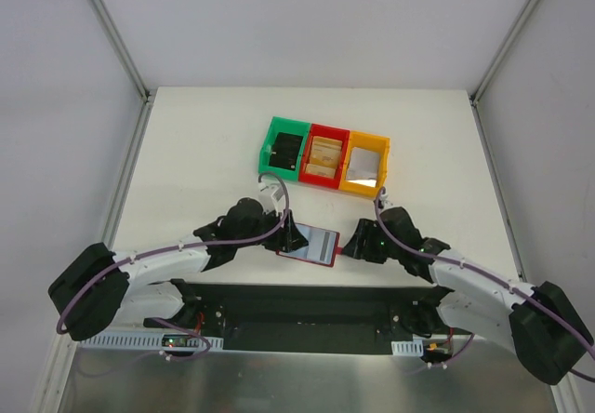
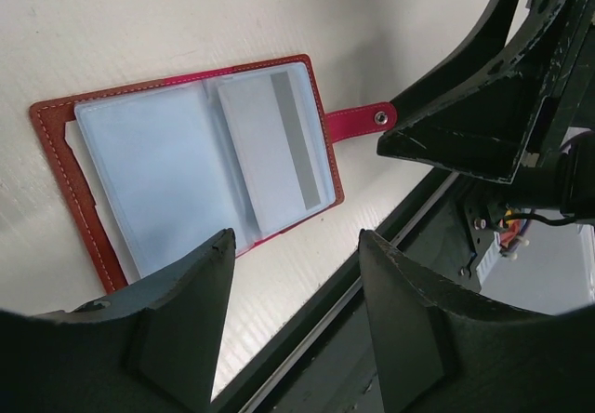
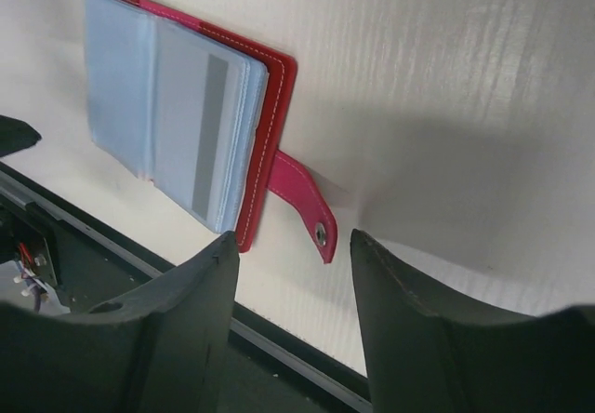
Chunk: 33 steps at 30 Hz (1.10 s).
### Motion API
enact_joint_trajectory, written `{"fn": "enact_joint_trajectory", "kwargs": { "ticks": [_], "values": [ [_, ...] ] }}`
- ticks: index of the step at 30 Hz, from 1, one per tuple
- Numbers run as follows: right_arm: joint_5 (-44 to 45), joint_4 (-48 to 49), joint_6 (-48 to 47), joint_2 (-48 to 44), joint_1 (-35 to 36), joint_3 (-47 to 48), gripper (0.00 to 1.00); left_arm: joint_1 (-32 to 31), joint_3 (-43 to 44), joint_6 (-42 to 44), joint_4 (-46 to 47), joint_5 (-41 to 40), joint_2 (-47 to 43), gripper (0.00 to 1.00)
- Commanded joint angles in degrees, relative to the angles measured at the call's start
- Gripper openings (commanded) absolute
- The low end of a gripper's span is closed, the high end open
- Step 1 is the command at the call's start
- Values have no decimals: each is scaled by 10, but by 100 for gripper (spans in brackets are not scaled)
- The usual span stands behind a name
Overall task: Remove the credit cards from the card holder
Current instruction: Remove the credit card from the card holder.
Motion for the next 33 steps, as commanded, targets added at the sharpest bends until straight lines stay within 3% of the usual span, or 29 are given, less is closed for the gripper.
{"fn": "enact_joint_trajectory", "kwargs": {
  "ticks": [1,11,18,24,33],
  "values": [
    [-13,60,26,21,-1,-7,51,-9,7,-9,37,6,4,54],
    [-21,78,24,72,-1,6,30,-13,2,-10,40,-3,2,54],
    [0,0,-25,47,0,43,0,-14,15,-8,42,14,28,54],
    [21,-107,-92,15,4,106,0,-15,39,-4,26,30,55,54],
    [6,-129,-112,22,9,129,0,-18,84,-4,10,29,97,54]
  ]
}}
